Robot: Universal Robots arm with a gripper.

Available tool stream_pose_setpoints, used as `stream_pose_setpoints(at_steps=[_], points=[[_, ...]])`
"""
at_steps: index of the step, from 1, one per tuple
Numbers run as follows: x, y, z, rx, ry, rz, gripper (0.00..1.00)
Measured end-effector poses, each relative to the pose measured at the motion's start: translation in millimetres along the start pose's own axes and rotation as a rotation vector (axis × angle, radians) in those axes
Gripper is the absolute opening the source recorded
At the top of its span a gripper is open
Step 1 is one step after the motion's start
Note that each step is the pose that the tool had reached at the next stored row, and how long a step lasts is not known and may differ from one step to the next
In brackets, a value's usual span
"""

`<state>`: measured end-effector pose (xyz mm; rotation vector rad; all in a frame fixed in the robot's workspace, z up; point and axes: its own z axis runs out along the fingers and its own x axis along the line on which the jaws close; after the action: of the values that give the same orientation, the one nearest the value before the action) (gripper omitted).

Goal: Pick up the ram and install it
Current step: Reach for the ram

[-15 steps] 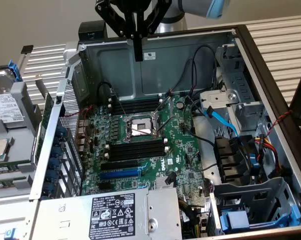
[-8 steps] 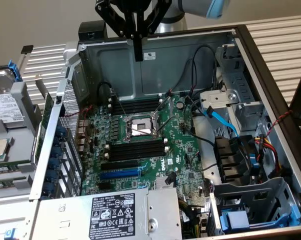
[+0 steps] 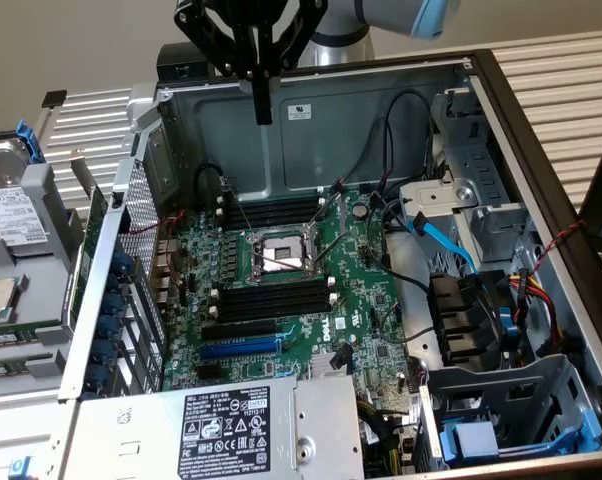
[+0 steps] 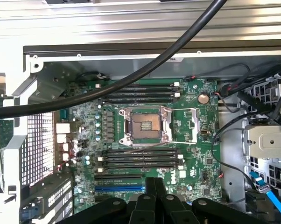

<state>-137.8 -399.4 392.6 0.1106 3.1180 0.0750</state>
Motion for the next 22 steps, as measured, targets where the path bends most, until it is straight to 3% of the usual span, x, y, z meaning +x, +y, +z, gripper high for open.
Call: stream_pose_setpoints(at_steps=[12,22], points=[[31.7,-10.7,-1.1,-0.0002,0.0000,0.000,0.11],[70.1,-20.9,-2.3,-0.0016,-0.0011,0.000,0.11]])
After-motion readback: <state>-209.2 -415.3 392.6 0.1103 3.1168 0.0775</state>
